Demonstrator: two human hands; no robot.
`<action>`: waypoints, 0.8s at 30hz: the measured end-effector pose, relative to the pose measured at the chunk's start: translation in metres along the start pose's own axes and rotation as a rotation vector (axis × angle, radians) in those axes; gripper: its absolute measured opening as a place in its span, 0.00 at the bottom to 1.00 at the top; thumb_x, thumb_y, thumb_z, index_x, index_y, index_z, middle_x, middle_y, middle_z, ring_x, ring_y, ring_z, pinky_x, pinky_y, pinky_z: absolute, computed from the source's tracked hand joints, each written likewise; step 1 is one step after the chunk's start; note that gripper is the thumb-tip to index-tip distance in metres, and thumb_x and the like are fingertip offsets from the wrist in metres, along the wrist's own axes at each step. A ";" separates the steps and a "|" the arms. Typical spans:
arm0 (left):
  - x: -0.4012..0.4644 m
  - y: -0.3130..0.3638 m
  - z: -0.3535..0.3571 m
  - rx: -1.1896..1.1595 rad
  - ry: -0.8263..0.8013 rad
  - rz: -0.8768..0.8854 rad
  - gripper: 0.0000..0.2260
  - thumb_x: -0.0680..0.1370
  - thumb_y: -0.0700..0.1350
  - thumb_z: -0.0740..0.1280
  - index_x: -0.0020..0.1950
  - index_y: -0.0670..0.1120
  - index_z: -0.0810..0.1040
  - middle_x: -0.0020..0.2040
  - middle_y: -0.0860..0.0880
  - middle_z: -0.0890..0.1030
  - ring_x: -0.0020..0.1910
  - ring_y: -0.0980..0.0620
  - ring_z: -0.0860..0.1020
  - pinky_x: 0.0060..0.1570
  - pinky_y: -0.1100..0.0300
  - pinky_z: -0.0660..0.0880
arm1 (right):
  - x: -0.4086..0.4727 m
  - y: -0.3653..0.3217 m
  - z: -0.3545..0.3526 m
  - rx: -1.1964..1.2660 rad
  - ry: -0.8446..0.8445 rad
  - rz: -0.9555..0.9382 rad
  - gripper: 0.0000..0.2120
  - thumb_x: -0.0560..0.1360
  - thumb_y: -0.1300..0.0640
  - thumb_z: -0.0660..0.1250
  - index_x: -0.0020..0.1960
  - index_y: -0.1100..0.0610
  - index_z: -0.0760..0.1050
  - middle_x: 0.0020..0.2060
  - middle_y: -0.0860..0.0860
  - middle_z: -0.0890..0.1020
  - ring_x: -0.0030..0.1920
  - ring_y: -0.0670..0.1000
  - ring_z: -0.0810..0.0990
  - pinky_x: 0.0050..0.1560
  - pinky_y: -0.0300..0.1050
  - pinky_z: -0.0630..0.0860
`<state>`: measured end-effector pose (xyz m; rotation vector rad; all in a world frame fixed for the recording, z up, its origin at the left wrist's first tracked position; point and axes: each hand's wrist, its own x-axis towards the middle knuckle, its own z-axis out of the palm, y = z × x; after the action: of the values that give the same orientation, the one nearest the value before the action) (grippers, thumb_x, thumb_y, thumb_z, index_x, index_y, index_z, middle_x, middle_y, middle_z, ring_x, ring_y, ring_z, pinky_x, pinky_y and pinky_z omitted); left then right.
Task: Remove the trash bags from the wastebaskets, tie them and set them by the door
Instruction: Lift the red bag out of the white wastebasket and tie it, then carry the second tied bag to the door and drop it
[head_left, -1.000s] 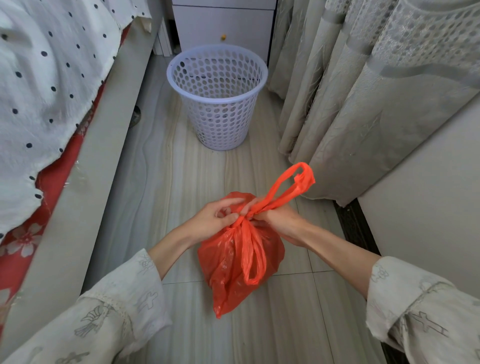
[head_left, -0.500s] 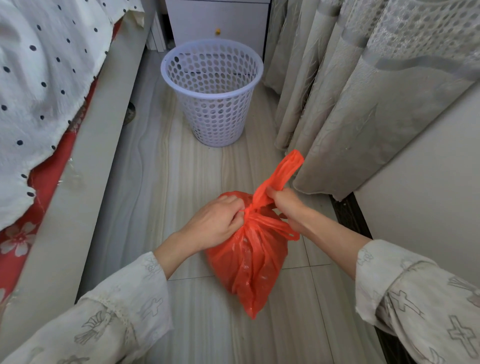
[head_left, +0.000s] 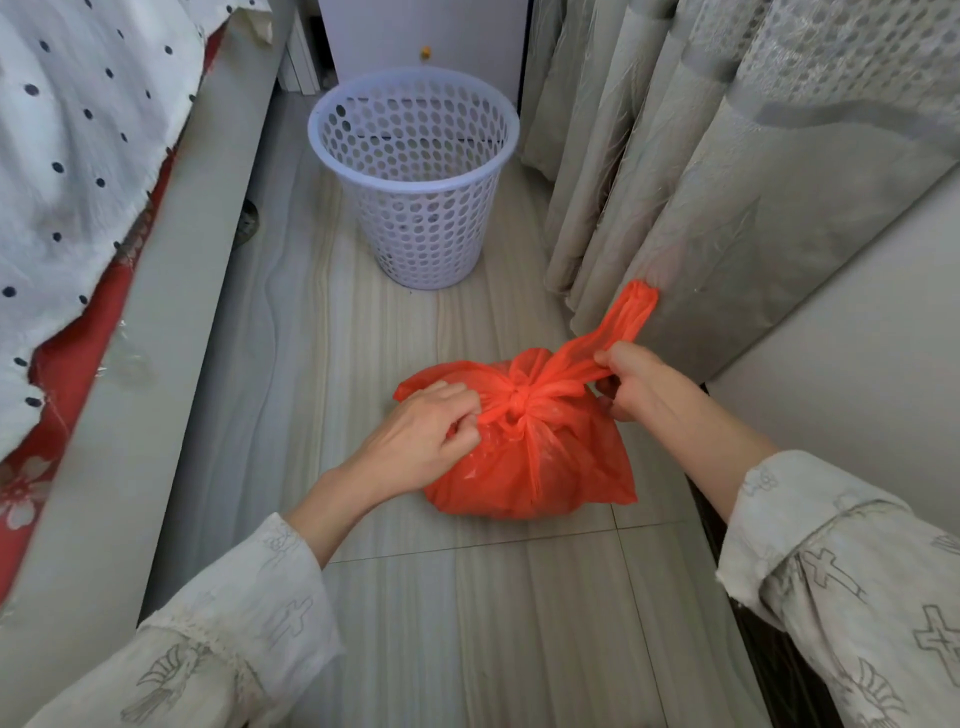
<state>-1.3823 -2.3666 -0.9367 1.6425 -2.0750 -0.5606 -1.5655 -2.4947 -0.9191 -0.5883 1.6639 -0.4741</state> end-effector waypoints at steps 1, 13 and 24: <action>0.000 -0.001 0.000 -0.001 0.004 -0.003 0.11 0.73 0.47 0.53 0.35 0.43 0.68 0.34 0.46 0.71 0.37 0.54 0.65 0.41 0.54 0.66 | 0.002 0.000 -0.001 -0.004 -0.007 0.018 0.16 0.78 0.63 0.56 0.32 0.54 0.65 0.29 0.48 0.66 0.28 0.45 0.61 0.29 0.38 0.58; -0.030 -0.021 -0.001 -0.170 0.088 -0.375 0.12 0.67 0.55 0.52 0.37 0.48 0.68 0.33 0.54 0.67 0.37 0.53 0.69 0.40 0.60 0.65 | -0.017 0.004 0.001 -0.200 -0.441 0.036 0.10 0.79 0.52 0.58 0.42 0.54 0.73 0.33 0.49 0.82 0.36 0.50 0.80 0.38 0.41 0.73; -0.071 0.090 -0.116 -0.162 -0.406 -0.573 0.10 0.75 0.48 0.64 0.48 0.42 0.76 0.47 0.45 0.73 0.51 0.42 0.76 0.55 0.53 0.72 | -0.186 -0.032 -0.011 -0.457 -0.491 0.055 0.15 0.80 0.52 0.57 0.60 0.60 0.72 0.42 0.52 0.80 0.39 0.49 0.78 0.44 0.40 0.75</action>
<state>-1.3745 -2.2837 -0.7961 2.1622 -1.7164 -1.3049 -1.5494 -2.4054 -0.7534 -0.9089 1.3067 0.1016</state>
